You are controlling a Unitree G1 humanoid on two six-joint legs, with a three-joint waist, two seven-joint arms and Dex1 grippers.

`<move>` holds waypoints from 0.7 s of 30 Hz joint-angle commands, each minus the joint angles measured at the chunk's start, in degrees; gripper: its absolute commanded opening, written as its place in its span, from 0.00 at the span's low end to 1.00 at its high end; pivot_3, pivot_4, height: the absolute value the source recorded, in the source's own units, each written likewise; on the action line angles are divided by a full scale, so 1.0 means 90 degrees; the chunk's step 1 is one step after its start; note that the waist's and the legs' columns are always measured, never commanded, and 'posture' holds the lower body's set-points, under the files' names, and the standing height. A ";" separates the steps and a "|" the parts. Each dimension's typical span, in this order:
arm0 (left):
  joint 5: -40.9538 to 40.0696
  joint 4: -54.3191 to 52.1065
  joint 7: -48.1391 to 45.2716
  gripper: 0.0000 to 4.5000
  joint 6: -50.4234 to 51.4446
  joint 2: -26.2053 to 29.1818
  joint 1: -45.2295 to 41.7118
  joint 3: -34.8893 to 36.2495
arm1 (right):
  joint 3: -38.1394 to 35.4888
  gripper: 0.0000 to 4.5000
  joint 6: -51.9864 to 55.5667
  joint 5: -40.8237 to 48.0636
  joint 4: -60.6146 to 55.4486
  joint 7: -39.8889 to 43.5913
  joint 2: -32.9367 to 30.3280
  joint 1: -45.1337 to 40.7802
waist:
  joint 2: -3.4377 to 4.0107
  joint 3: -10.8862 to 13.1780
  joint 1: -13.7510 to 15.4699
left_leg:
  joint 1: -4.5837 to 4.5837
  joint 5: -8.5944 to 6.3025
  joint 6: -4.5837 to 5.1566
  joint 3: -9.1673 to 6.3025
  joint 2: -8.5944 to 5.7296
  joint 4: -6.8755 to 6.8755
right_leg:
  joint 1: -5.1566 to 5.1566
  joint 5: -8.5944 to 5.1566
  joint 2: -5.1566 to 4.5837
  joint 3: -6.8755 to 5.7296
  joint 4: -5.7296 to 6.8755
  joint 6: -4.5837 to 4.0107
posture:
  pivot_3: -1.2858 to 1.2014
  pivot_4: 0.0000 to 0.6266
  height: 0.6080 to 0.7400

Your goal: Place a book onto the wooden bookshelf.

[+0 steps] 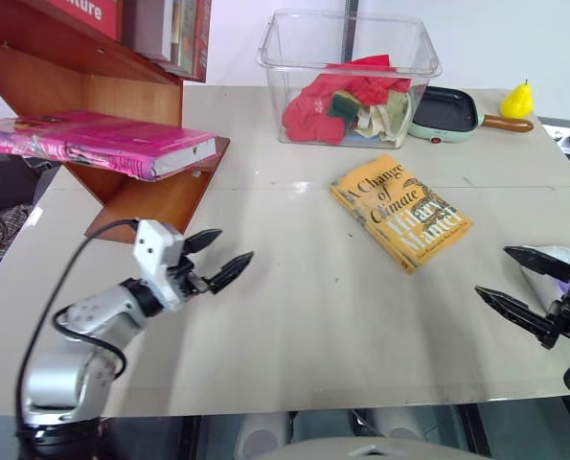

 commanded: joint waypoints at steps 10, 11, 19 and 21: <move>0.0047 0.0335 -0.1217 0.99 -0.0315 0.0525 0.0948 0.0589 | -0.0525 1.00 -0.0255 -0.0290 0.0015 0.0306 -0.0077 0.0590 | 0.0000 0.0000 -0.0001 | -0.0003 -0.0001 -0.0002 0.0009 -0.0005 -0.0034 | -0.0019 -0.0001 -0.0019 0.0005 -0.0014 0.0000 | 0.52 0.24 1.00; 0.0054 0.0314 -0.1200 0.99 -0.0300 0.0502 0.0917 0.0537 | -0.0480 1.00 -0.0225 -0.0293 -0.0011 0.0269 -0.0085 0.0550 | 0.0000 0.0000 -0.0003 | -0.0002 -0.0001 -0.0002 0.0009 -0.0004 -0.0036 | -0.0019 -0.0001 -0.0019 0.0004 -0.0014 0.0000 | 0.52 0.24 1.00; 0.0102 0.0341 -0.1220 0.99 -0.0301 0.0430 0.0622 0.0221 | -0.0356 1.00 -0.0110 -0.0312 -0.0203 0.0148 -0.0092 0.0470 | 0.0000 0.0000 0.0004 | -0.0002 -0.0001 -0.0001 0.0015 -0.0005 -0.0049 | -0.0021 0.0000 -0.0016 0.0002 -0.0014 -0.0002 | 0.52 0.24 1.00; 0.0107 0.0328 -0.1212 0.99 -0.0278 0.0412 0.0531 0.0147 | -0.0351 1.00 -0.0095 -0.0300 -0.0242 0.0121 -0.0085 0.0471 | 0.0000 0.0000 0.0010 | -0.0002 0.0000 -0.0001 0.0016 -0.0006 -0.0049 | -0.0021 0.0000 -0.0014 0.0002 -0.0014 -0.0002 | 0.52 0.24 1.00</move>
